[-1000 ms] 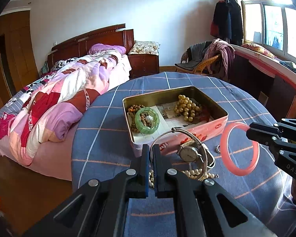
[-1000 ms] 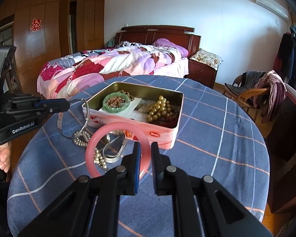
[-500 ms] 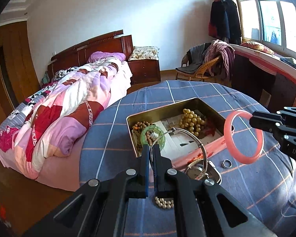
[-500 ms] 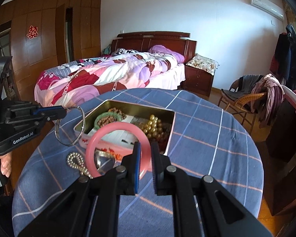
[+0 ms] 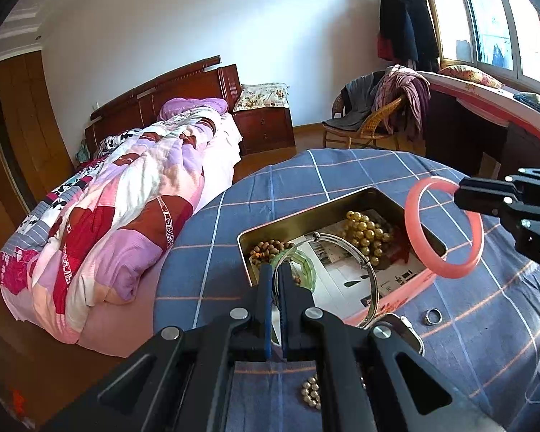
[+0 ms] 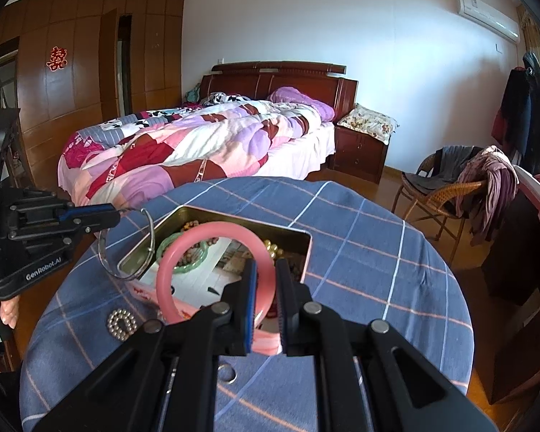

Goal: Organize jewelry
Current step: 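Carry both bangles over the pink tin and open both tools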

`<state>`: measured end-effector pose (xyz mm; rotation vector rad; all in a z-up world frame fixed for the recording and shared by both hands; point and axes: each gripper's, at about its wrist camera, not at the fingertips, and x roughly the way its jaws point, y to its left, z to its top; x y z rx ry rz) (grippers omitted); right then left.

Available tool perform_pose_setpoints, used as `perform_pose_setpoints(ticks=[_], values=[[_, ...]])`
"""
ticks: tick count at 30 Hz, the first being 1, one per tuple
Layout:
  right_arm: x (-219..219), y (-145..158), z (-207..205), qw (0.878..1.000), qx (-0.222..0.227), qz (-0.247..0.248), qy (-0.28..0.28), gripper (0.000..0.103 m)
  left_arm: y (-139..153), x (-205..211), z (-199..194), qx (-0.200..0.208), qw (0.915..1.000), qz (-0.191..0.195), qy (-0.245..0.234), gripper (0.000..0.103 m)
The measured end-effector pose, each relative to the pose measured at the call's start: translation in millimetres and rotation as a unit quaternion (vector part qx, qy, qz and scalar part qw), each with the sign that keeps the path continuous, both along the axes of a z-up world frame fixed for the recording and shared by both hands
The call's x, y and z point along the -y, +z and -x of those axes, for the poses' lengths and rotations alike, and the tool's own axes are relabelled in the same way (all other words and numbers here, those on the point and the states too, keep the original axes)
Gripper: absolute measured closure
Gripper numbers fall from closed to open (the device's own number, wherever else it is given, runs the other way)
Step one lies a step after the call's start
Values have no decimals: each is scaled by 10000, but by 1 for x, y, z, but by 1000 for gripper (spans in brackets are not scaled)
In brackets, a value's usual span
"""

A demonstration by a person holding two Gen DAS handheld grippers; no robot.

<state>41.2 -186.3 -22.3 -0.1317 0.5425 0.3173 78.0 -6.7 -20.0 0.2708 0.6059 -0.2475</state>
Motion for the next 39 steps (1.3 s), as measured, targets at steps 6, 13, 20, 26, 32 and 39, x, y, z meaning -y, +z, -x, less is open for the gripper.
perform_pose_setpoints(ticks=[6, 13, 20, 26, 32, 39], values=[[0, 3, -8, 10000, 0, 3, -18, 91, -1, 3, -10, -17, 9999, -120, -11, 101], [2, 2, -23, 9999, -48, 58, -67, 91, -2, 10, -22, -23, 9998, -220, -21, 101], [1, 1, -31, 9999, -61, 80, -104, 91, -4, 16, -33, -68, 9995, -291, -34, 101], [-2, -4, -43, 9997, -134, 142, -115, 91, -9, 18, -45, -155, 9993, -355, 9, 101], [-5, -12, -54, 9994, -278, 166, -135, 91, -18, 21, -58, -278, 9988, -400, 48, 101], [-10, -20, -64, 9986, -445, 254, -151, 91, -27, 24, -68, -381, 9983, -444, 57, 101]])
